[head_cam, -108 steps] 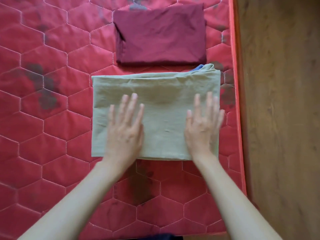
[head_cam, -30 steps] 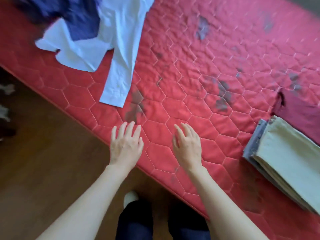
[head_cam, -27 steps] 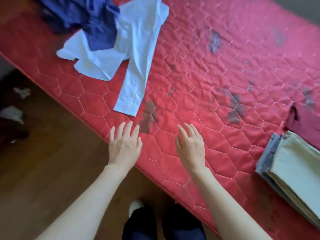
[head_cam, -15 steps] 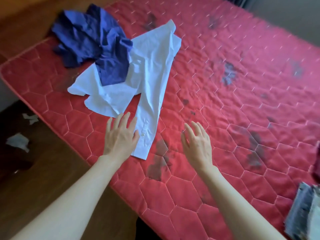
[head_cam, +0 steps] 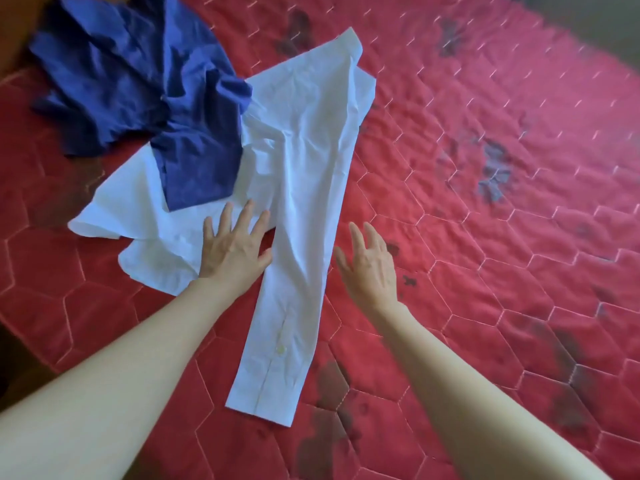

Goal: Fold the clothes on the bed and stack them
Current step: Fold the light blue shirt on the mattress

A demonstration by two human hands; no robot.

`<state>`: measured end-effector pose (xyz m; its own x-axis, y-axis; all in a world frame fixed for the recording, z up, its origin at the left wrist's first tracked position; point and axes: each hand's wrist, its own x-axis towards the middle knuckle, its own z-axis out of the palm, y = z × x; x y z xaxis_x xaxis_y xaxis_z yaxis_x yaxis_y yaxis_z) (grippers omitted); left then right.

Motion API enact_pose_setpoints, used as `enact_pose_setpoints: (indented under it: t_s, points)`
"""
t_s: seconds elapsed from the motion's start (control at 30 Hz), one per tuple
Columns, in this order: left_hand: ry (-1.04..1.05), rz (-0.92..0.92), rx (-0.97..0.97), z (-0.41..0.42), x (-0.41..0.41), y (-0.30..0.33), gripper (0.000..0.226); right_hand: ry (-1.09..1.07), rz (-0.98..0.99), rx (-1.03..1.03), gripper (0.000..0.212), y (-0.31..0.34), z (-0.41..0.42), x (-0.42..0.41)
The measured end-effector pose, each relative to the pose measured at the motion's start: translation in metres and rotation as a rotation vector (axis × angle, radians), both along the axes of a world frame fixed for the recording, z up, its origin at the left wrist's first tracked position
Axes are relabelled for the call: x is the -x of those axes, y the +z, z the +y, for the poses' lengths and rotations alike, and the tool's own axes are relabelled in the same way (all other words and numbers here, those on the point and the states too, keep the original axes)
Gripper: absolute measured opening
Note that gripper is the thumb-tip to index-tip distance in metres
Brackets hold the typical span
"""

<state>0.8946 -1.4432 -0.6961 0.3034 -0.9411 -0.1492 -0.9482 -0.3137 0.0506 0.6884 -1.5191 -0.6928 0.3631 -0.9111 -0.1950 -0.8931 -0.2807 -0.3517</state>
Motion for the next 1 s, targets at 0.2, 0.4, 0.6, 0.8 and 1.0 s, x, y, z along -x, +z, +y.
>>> enact_pose_setpoints:
  t_s: [0.2,0.4,0.6,0.8,1.0]
  points:
    - [-0.052,0.002,-0.065,-0.021,-0.030,-0.051,0.084,-0.095,-0.032,-0.038,0.076,-0.035,-0.017,-0.044]
    - [-0.107,0.028,0.178,-0.027,-0.049,-0.077,0.062,-0.171,-0.002,0.020,0.084,-0.061,-0.036,-0.085]
    - [-0.142,0.063,0.499,-0.019,-0.066,-0.064,0.018,-0.508,-0.256,0.104,0.007,-0.061,-0.038,-0.097]
    - [-0.096,0.112,0.579,-0.010,-0.054,0.006,0.006,-0.667,-0.538,0.230,0.023,0.007,-0.031,-0.054]
    - [-0.262,0.152,0.605,0.054,0.030,0.067,0.011,-0.596,-0.600,0.297,0.006,0.080,0.037,0.030]
